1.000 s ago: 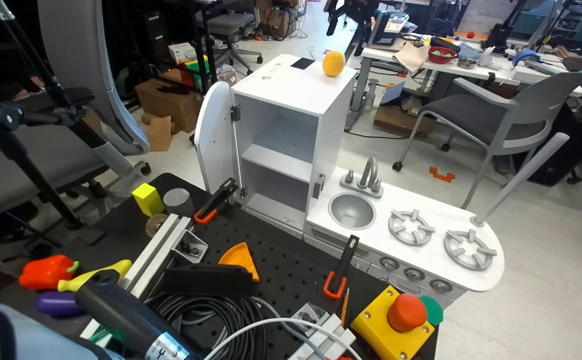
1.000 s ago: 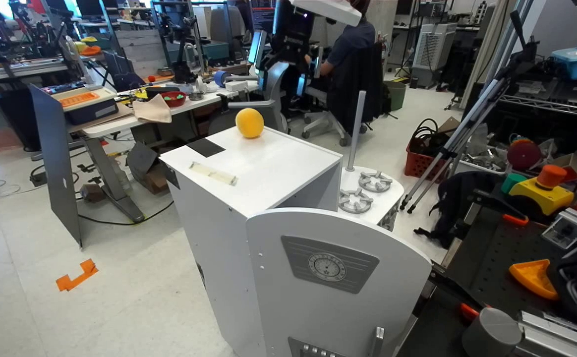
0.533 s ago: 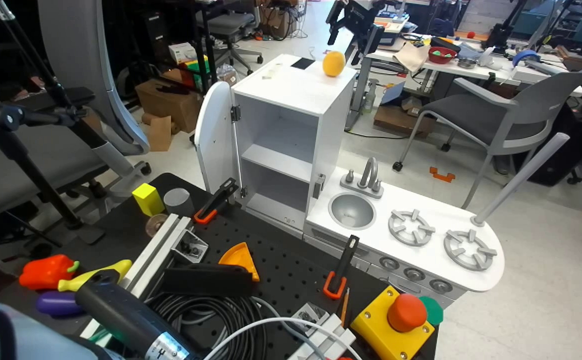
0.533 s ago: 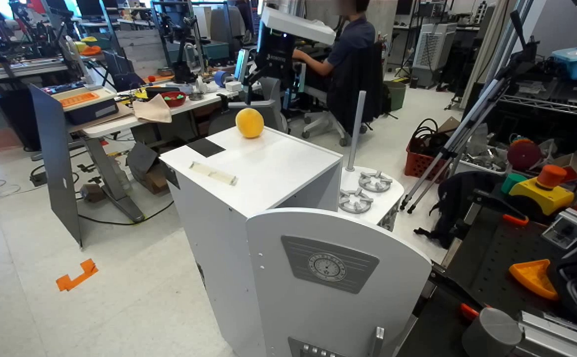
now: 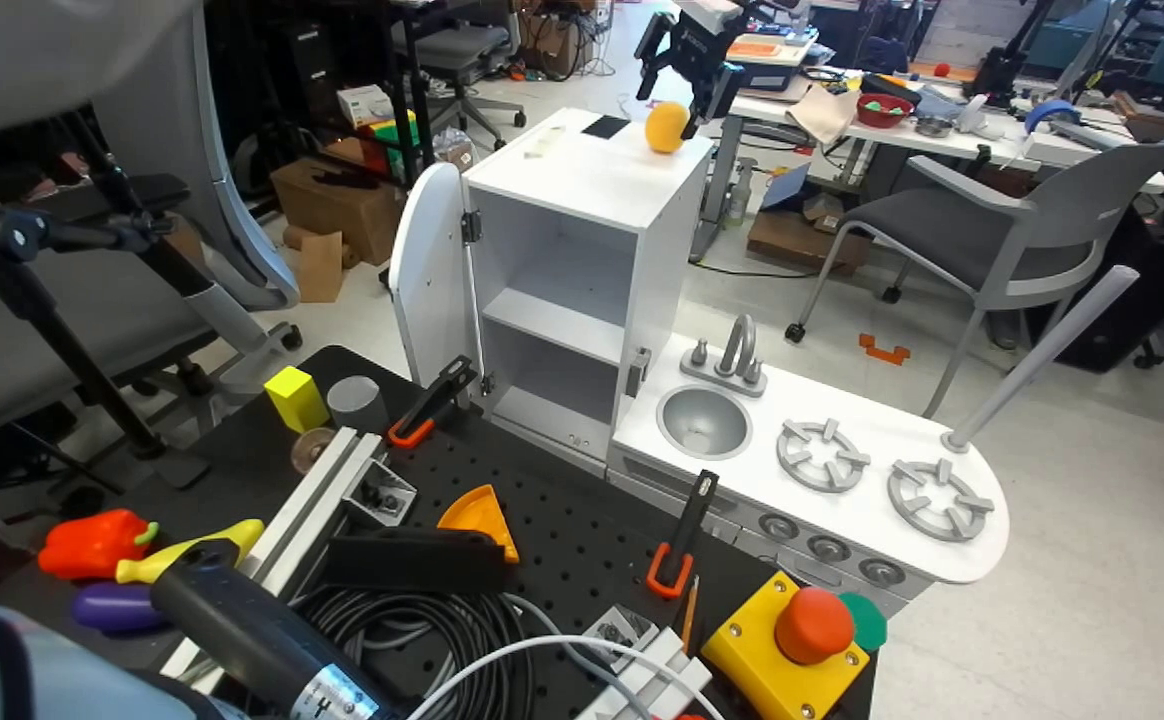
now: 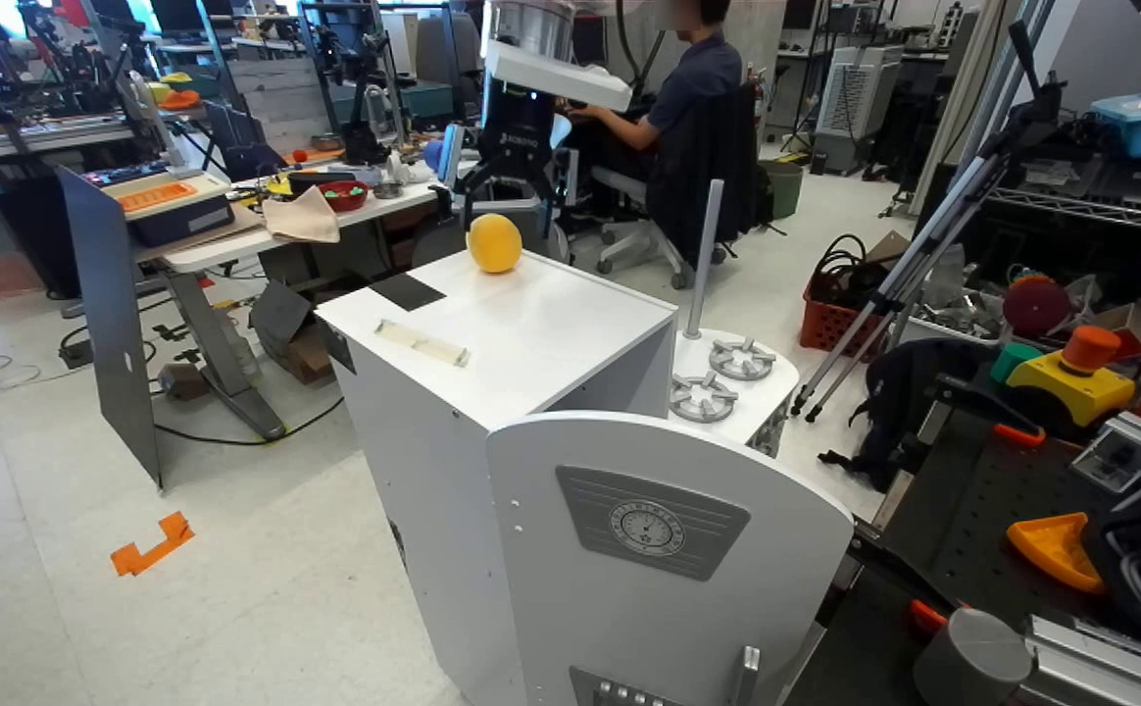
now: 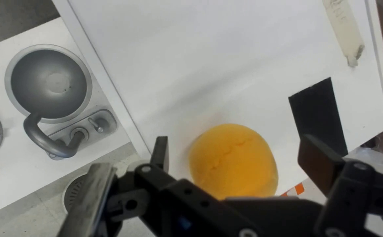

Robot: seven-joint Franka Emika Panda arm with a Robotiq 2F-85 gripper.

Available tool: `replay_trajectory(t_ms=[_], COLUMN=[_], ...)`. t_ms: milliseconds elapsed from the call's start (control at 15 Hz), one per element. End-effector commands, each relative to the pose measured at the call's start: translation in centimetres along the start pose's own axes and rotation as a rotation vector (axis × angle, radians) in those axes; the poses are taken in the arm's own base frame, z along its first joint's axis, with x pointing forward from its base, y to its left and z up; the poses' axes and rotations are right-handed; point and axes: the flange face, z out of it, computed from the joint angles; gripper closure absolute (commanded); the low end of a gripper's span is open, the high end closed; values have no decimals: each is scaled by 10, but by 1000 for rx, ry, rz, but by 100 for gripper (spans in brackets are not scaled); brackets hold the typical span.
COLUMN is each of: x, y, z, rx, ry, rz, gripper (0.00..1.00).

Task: Move the yellow ball forward

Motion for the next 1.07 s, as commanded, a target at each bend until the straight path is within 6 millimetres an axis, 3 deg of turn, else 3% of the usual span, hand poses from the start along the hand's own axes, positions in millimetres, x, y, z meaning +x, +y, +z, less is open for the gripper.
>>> replay_trajectory(t_ms=[0, 200, 267, 333, 533, 733, 1000], x=[6, 9, 9, 10, 8, 7, 1], y=[0, 3, 4, 5, 7, 4, 0], z=[10, 17, 21, 23, 25, 17, 8], rx=[-8, -23, -35, -35, -40, -46, -69], ry=[11, 26, 29, 31, 11, 15, -9], rz=[14, 19, 20, 17, 17, 10, -2], gripper=[0, 0, 25, 28, 51, 74, 97])
